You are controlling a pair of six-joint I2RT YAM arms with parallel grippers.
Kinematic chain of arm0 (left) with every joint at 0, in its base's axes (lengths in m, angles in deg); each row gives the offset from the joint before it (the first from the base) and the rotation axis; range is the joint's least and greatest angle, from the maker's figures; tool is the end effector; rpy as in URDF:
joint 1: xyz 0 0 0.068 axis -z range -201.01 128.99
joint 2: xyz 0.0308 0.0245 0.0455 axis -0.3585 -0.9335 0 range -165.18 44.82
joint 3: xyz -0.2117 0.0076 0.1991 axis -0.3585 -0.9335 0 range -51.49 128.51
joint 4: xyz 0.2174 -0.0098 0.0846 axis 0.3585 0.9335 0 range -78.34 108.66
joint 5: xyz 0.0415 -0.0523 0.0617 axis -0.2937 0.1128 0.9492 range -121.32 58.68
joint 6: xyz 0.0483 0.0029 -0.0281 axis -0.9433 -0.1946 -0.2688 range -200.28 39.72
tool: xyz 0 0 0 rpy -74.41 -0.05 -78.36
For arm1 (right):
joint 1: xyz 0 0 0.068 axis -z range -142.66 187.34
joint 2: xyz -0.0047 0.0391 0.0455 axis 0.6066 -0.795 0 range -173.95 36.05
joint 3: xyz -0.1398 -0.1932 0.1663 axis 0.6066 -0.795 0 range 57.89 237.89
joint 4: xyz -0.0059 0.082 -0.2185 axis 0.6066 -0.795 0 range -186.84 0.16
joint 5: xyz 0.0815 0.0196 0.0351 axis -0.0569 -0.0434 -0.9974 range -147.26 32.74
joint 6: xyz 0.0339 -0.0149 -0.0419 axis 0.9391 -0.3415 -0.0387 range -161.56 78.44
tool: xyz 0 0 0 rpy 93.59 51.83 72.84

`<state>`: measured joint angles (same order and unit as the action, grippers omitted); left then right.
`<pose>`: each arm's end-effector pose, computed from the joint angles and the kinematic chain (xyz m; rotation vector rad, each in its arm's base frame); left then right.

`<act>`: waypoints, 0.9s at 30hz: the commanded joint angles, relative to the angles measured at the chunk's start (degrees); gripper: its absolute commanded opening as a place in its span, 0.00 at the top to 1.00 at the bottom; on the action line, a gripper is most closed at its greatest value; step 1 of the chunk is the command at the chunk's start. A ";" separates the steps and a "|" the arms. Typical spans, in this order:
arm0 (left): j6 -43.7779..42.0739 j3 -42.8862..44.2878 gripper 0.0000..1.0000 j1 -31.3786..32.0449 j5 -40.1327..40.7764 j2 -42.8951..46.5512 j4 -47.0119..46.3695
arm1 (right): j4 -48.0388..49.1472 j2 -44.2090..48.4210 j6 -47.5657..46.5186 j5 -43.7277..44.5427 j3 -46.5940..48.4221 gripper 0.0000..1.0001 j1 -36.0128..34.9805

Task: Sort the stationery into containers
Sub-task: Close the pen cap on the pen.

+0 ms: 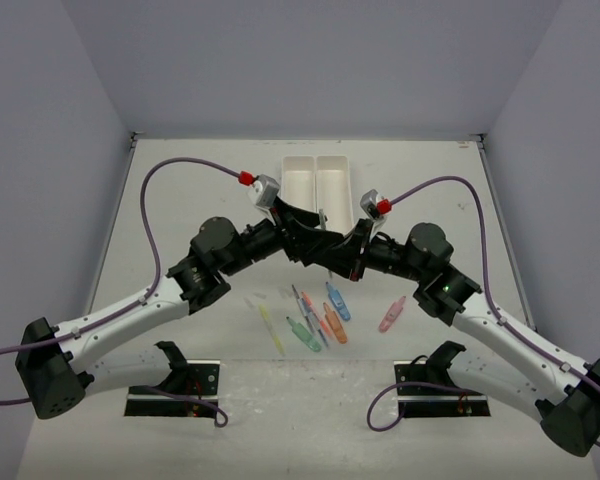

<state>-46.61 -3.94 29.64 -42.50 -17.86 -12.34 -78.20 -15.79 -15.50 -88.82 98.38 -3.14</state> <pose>0.1362 -0.1780 0.3835 0.4049 1.5097 -1.3303 0.1198 0.1289 0.3527 -0.6788 1.5944 1.3131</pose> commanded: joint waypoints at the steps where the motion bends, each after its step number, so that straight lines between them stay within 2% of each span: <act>1: -5.58 5.47 0.24 -0.20 2.14 0.81 5.96 | 0.74 0.77 -0.94 1.16 1.73 1.00 -0.03; 4: -6.68 6.85 0.26 -0.29 3.26 1.41 8.01 | 0.75 0.69 -1.02 1.58 1.44 1.00 -0.03; 7: -6.68 7.20 0.43 -0.38 4.25 1.67 8.19 | 1.10 0.86 -1.28 0.70 1.08 1.00 -0.03; 11: -6.22 6.89 0.51 -0.38 4.56 1.10 7.70 | 0.86 0.78 -1.77 -0.49 1.17 1.00 -0.03; 13: -5.94 6.44 0.59 -0.38 4.71 0.98 7.07 | 0.90 0.78 -2.18 -1.03 1.08 1.00 -0.03; 17: -5.48 5.89 0.59 -0.56 5.11 1.22 5.95 | 0.45 0.54 -2.73 -1.43 1.17 1.00 -0.03; 19: -5.55 5.98 0.53 -0.64 4.46 1.32 5.72 | 0.13 0.43 -2.95 -1.49 1.17 1.00 -0.03; 21: -5.78 6.32 0.42 -0.61 3.74 1.15 5.72 | -0.01 0.32 -3.01 -1.40 1.14 1.00 -0.03; 22: -5.81 6.47 0.41 -0.59 3.65 1.09 5.81 | -0.04 0.25 -3.04 -1.40 1.17 1.00 -0.03; 27: -5.63 6.36 0.46 -0.64 4.64 1.71 5.90 | -0.36 0.08 -3.47 -1.67 1.40 1.00 -0.03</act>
<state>-51.39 1.06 29.27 -38.48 -17.31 -4.91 -78.90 -15.67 -17.29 -89.71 98.38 -3.15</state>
